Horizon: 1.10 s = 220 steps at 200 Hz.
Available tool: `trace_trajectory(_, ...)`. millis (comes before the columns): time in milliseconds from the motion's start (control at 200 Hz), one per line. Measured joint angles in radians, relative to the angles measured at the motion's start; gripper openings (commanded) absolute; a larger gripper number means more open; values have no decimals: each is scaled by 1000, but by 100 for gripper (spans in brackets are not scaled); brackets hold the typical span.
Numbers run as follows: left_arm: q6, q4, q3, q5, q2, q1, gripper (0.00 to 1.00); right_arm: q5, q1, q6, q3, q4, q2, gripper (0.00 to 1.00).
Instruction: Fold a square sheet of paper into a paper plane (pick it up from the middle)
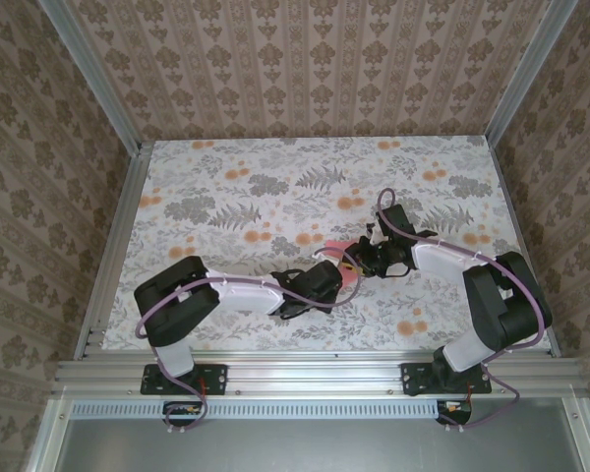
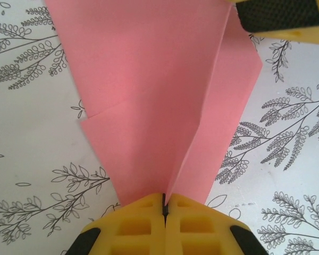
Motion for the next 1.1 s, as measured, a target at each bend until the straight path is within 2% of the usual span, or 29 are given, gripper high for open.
trace_trajectory(255, -26, 112, -50, 116, -7, 50, 0, 0, 0, -43, 19, -39, -16, 42)
trace_trajectory(350, -37, 154, -71, 162, -9, 73, 0, 1, 0, -70, 29, -57, -40, 49)
trace_trajectory(520, -64, 238, -118, 237, -15, 108, 0, 1, 0, -111, 41, -72, -81, 49)
trace_trajectory(640, -77, 257, -126, 275, -15, 126, 0, -1, -2, -126, 41, -71, -88, 45)
trace_trajectory(875, -114, 305, -150, 343, -11, 160, 0, -46, -2, -136, 40, -29, -78, 28)
trace_trajectory(1100, -150, 362, -157, 395, 12, 184, 0, -84, -2, -137, 40, -11, -19, 23)
